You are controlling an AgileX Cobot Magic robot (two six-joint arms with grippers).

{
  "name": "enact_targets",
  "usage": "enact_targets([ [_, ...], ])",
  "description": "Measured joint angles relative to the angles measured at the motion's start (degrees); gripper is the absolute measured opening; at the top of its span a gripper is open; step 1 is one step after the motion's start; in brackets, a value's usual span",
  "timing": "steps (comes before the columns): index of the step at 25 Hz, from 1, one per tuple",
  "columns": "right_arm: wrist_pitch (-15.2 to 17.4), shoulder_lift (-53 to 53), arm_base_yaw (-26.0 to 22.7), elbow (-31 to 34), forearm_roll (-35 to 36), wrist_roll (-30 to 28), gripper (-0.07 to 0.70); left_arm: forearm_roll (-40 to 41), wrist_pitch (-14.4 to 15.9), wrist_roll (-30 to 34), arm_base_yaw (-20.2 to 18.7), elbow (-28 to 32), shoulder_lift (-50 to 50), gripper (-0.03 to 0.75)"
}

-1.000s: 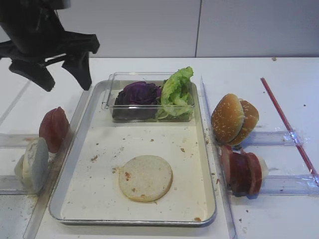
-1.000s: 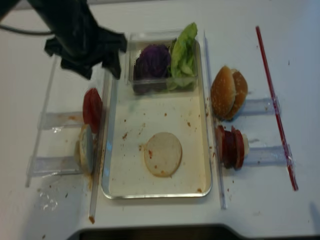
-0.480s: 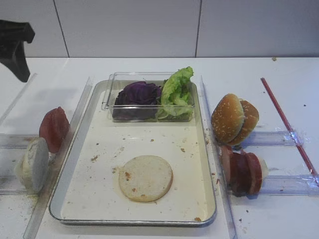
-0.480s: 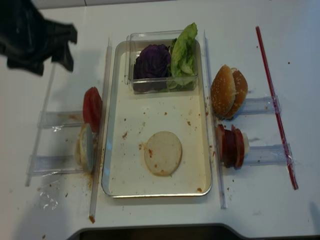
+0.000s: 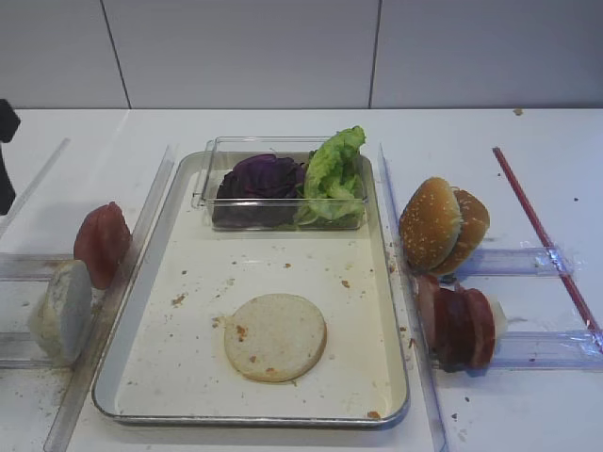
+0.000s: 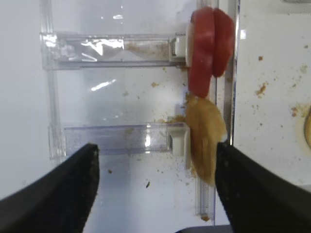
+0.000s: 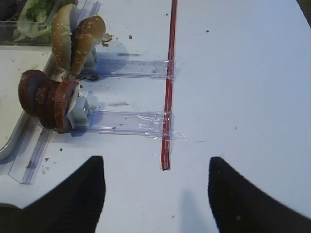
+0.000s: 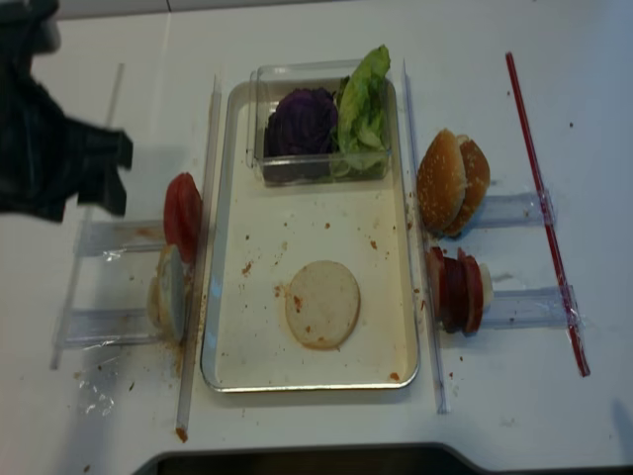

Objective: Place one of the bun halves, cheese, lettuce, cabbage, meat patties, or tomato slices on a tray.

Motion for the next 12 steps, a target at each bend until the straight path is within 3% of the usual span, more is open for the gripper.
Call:
enact_targets([
  [7, 0.0, 0.0, 0.0, 0.0, 0.0, -0.1, 0.498, 0.1, 0.3, 0.0, 0.0, 8.8, -15.1, 0.485],
  [12, 0.0, 0.0, 0.0, 0.0, 0.0, -0.1, 0.497, 0.1, 0.7, 0.0, 0.0, 12.0, -24.8, 0.485],
])
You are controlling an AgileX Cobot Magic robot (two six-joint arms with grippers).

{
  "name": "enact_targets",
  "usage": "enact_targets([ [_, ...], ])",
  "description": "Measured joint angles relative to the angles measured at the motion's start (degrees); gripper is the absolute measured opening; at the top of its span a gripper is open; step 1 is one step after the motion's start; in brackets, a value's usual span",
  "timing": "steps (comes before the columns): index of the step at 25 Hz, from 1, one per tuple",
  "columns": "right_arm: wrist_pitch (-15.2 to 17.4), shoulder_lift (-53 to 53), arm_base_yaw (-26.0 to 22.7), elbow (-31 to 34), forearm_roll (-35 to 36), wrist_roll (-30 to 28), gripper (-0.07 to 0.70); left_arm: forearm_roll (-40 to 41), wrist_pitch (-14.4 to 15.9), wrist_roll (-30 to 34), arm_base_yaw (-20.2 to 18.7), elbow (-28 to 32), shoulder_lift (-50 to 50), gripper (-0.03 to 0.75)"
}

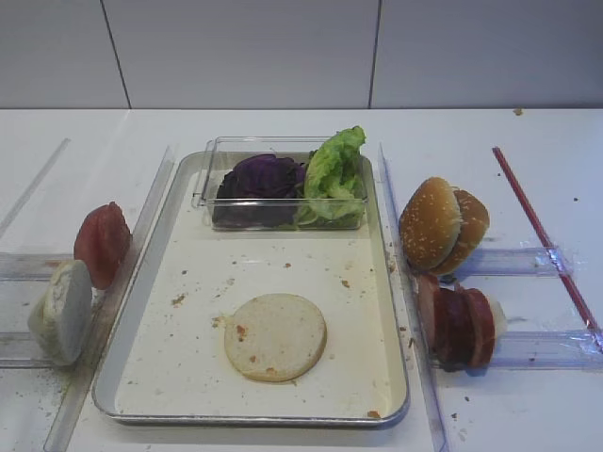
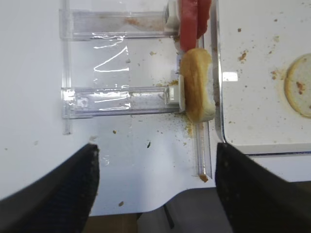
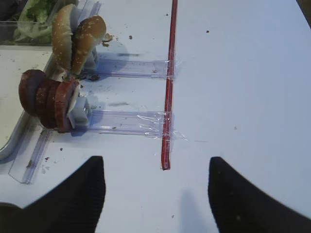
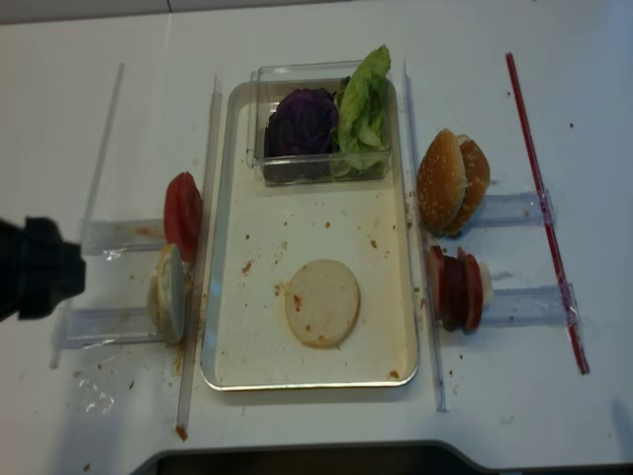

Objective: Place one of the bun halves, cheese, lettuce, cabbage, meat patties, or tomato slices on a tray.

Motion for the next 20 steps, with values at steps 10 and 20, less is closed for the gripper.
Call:
enact_targets([
  [10, 0.0, 0.0, 0.0, 0.0, 0.0, 0.0, 0.497, 2.2, 0.5, 0.0, 0.0, 6.0, -14.6, 0.485],
  [20, 0.0, 0.0, 0.0, 0.0, 0.0, 0.0, 0.497, 1.8, 0.7, 0.2, 0.0, 15.2, -26.1, 0.459],
])
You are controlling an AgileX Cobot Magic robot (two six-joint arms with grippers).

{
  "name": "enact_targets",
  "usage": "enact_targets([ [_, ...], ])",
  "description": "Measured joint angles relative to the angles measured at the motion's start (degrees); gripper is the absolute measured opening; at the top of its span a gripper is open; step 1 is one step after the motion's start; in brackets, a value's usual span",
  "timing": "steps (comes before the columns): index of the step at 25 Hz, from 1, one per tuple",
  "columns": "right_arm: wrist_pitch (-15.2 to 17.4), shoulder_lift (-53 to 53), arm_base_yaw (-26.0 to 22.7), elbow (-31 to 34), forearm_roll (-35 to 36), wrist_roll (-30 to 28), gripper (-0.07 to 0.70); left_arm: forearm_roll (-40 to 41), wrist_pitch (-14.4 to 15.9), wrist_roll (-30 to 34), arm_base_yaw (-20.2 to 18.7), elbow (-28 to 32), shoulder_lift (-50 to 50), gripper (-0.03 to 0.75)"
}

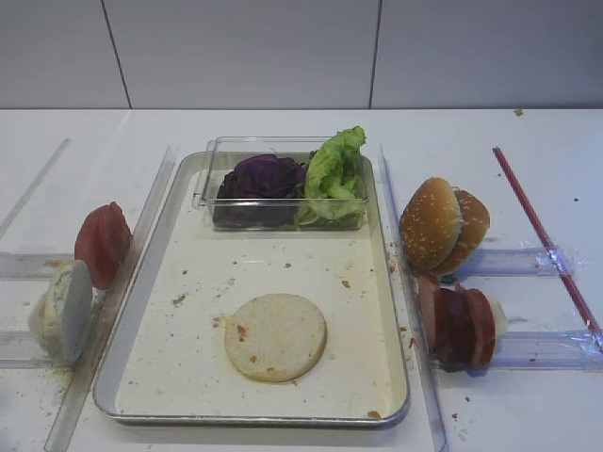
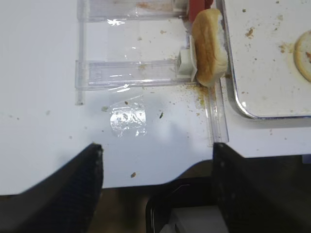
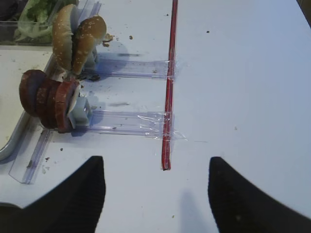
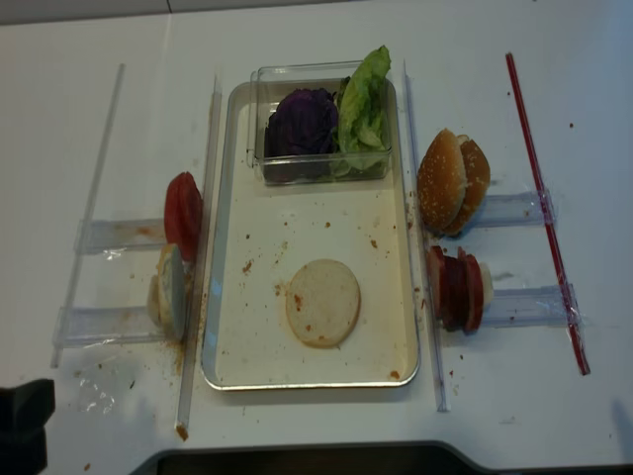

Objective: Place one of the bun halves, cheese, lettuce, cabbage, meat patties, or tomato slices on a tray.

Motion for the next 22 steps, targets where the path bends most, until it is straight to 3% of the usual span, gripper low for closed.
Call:
enact_targets([
  [5, 0.0, 0.0, 0.0, 0.0, 0.0, 0.0, 0.497, -2.2, -0.7, 0.0, 0.0, 4.1, -6.2, 0.438],
  [12, 0.0, 0.0, 0.0, 0.0, 0.0, 0.0, 0.497, -2.4, -4.4, 0.5, 0.0, 10.0, -16.4, 0.426],
  [17, 0.0, 0.0, 0.0, 0.0, 0.0, 0.0, 0.497, -3.6, -5.2, 2.9, 0.0, 10.8, -23.6, 0.425],
  [22, 0.0, 0.0, 0.0, 0.0, 0.0, 0.0, 0.497, -3.5, -5.1, 3.9, 0.0, 11.1, -24.1, 0.425],
])
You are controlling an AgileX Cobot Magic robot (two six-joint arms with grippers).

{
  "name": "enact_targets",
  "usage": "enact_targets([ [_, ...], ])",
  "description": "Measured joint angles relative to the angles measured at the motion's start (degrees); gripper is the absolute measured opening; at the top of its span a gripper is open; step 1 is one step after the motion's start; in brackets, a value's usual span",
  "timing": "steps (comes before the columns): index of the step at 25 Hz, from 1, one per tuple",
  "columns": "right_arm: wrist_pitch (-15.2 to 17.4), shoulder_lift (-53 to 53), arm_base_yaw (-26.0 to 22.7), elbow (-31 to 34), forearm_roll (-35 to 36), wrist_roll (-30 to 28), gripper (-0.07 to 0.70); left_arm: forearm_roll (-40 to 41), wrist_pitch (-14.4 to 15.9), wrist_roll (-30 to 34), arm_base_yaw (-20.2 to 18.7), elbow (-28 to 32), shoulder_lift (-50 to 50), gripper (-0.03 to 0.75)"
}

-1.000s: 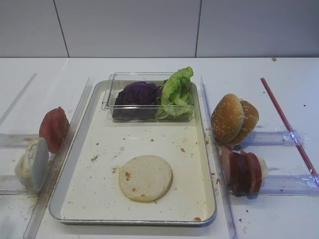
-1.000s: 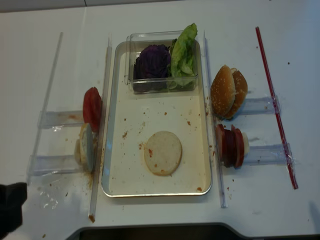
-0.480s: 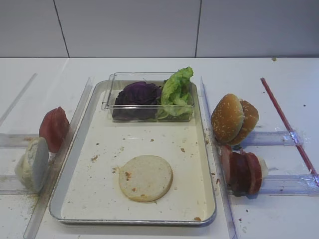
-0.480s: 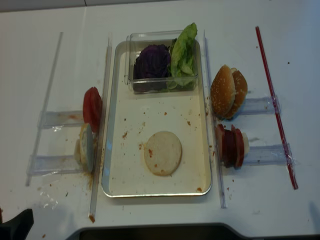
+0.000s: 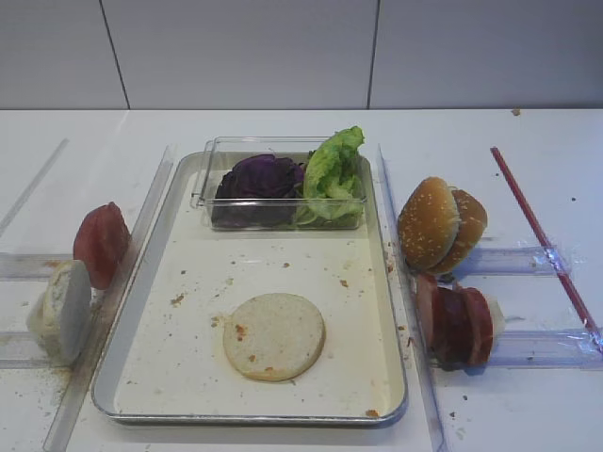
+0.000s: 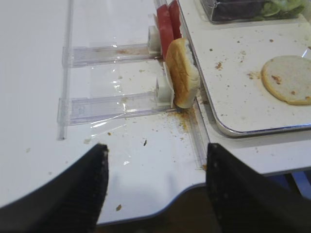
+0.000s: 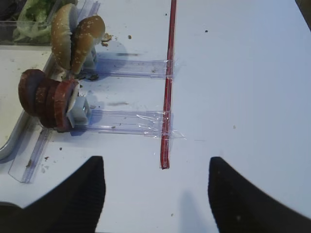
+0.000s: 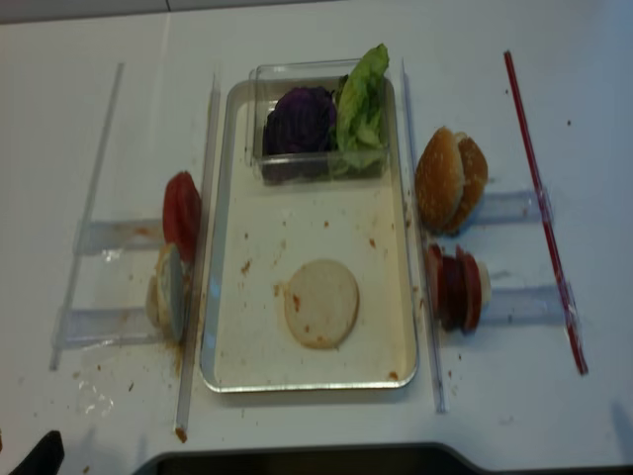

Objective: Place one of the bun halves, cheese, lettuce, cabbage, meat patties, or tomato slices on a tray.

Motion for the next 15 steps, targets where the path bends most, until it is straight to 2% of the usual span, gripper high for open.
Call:
enact_targets([
  [10, 0.0, 0.0, 0.0, 0.1, 0.0, 0.0, 0.497, 7.2, 0.0, -2.6, 0.0, 0.1, -0.1, 0.422],
  [15, 0.0, 0.0, 0.0, 0.1, 0.0, 0.0, 0.497, 7.6, 0.0, -3.1, 0.0, 0.1, -0.1, 0.422],
])
